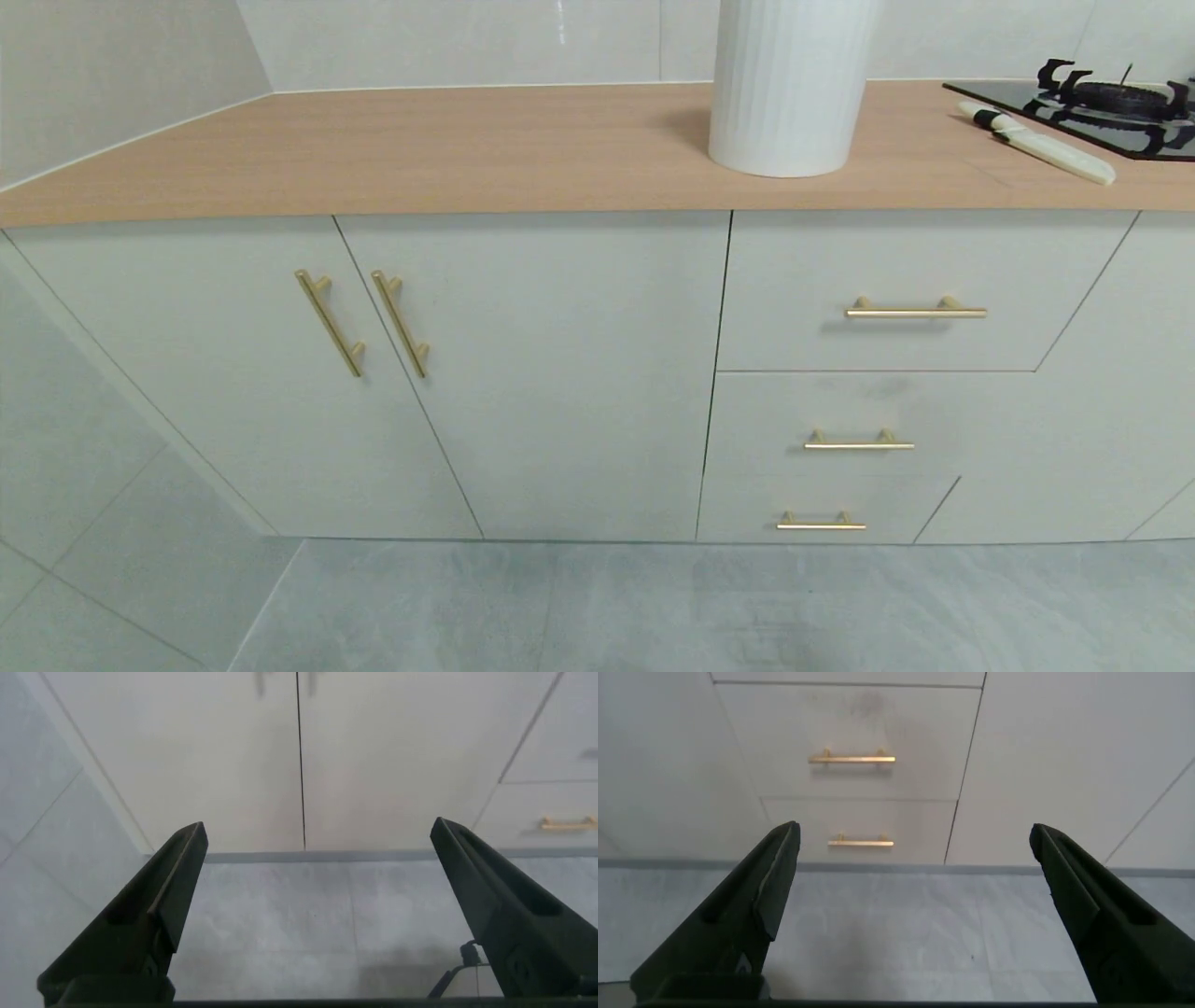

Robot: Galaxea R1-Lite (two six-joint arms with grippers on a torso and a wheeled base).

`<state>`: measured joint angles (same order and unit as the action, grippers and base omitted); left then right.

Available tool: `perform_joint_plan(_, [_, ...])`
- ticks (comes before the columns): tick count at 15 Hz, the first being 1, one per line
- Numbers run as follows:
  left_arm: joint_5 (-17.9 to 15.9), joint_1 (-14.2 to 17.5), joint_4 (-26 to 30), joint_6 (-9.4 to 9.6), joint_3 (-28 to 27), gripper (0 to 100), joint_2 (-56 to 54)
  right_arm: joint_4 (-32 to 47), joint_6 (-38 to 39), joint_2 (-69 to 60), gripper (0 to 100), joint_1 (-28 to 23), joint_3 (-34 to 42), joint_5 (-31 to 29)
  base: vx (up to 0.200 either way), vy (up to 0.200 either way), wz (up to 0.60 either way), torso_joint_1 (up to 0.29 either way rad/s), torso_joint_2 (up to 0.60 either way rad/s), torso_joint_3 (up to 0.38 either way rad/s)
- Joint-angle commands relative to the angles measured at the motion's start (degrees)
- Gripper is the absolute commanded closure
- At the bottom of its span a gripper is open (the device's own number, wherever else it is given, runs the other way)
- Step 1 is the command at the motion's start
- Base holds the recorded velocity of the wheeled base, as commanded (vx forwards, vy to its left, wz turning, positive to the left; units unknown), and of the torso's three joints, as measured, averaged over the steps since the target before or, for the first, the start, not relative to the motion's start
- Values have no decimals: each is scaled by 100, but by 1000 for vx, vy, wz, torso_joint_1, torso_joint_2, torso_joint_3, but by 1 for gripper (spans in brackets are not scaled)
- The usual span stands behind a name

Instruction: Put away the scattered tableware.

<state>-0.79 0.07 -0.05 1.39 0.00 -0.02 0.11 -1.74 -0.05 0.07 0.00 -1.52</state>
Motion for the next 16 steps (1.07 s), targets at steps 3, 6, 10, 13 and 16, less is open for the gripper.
perform_joint_plan(3, [0,1,5,2,-9,0,2,7,7,14,0,1,0,3,200,0,0,2,2,-2])
perform_joint_plan(6, [0,1,5,2,0,0,2,-2,7,14,0,1,0,3,200,0,0,2,2,-1])
perform_joint_plan(10, [0,1,5,2,0,0,2,-2,7,14,0,1,0,-6,200,0,0,2,4,2])
perform_joint_plan(13, [0,1,-4,-7,0,0,2,-2,7,14,0,1,0,3,200,0,0,-1,1,6])
perform_joint_plan(16, [0,1,5,-7,0,0,2,-2,7,14,0,1,0,3,67,0,0,1,-2,1])
